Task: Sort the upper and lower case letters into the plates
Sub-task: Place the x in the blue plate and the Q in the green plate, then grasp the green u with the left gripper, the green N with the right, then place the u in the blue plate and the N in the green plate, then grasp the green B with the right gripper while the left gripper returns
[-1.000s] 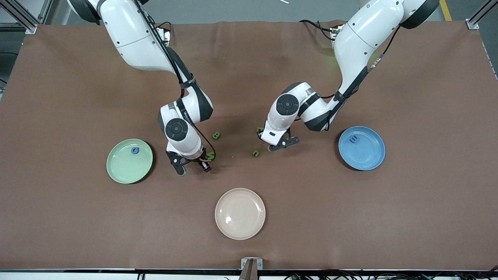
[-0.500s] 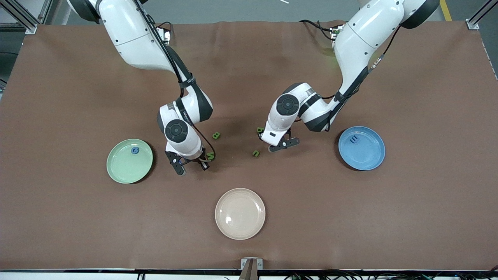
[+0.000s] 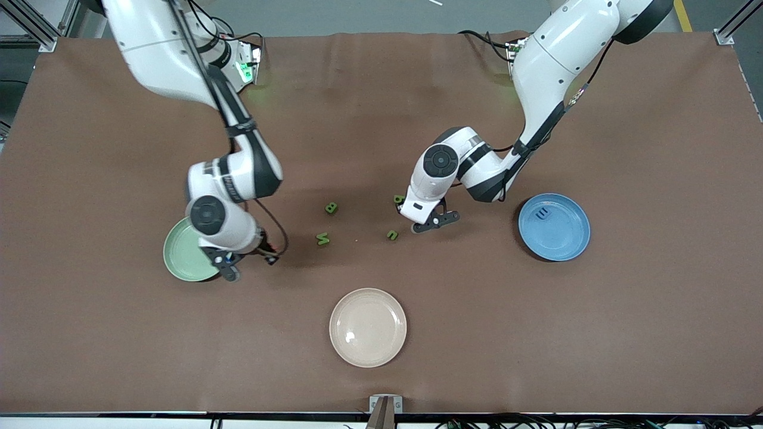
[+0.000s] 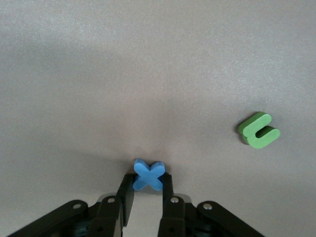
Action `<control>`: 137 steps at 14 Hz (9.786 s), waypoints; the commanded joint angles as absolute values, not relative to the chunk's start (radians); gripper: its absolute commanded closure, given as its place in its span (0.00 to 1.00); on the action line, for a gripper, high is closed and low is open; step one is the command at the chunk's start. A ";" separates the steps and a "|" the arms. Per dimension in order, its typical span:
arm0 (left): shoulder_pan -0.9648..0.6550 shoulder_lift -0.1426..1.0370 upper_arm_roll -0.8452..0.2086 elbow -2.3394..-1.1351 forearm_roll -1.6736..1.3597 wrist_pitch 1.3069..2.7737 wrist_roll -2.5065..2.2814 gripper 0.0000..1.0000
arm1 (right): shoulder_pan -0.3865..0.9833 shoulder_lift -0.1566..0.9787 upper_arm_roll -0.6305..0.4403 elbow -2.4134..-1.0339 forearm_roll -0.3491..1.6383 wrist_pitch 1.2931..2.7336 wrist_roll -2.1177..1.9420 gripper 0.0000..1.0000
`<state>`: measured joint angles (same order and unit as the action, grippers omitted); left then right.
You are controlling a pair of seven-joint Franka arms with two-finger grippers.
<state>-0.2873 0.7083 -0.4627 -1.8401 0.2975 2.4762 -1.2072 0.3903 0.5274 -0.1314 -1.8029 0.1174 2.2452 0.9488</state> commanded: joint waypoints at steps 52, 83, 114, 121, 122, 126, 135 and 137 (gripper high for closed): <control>0.272 0.573 -0.802 -1.904 0.514 2.218 -1.078 0.00 | 0.598 0.701 -0.094 -1.721 0.109 2.391 1.517 0.03; -0.318 0.969 -0.551 -1.425 0.485 2.295 -1.482 0.33 | 0.382 0.523 -0.101 -1.772 0.110 2.171 1.070 1.00; -0.165 0.732 -0.564 -1.647 0.500 2.206 -1.393 0.86 | 0.294 0.374 -0.089 -1.956 0.123 2.201 0.886 0.00; 0.469 0.482 -0.863 -2.127 0.538 2.313 -0.987 0.86 | 0.586 0.385 -0.092 -1.960 0.118 2.270 1.305 0.00; 0.538 0.476 -0.876 -2.166 0.587 2.331 -0.942 0.86 | 0.615 0.394 -0.092 -1.967 0.114 2.299 1.345 0.00; 0.759 0.485 -0.897 -2.260 0.785 2.430 -0.790 0.86 | 0.707 0.469 -0.092 -1.997 0.109 2.443 1.368 0.00; 0.838 0.546 -0.894 -2.257 0.815 2.431 -0.670 0.84 | 0.753 0.537 -0.092 -2.008 0.087 2.510 1.206 0.03; 0.836 0.552 -0.894 -2.258 0.815 2.430 -0.672 0.84 | 0.755 0.537 -0.091 -2.008 0.087 2.513 1.206 0.11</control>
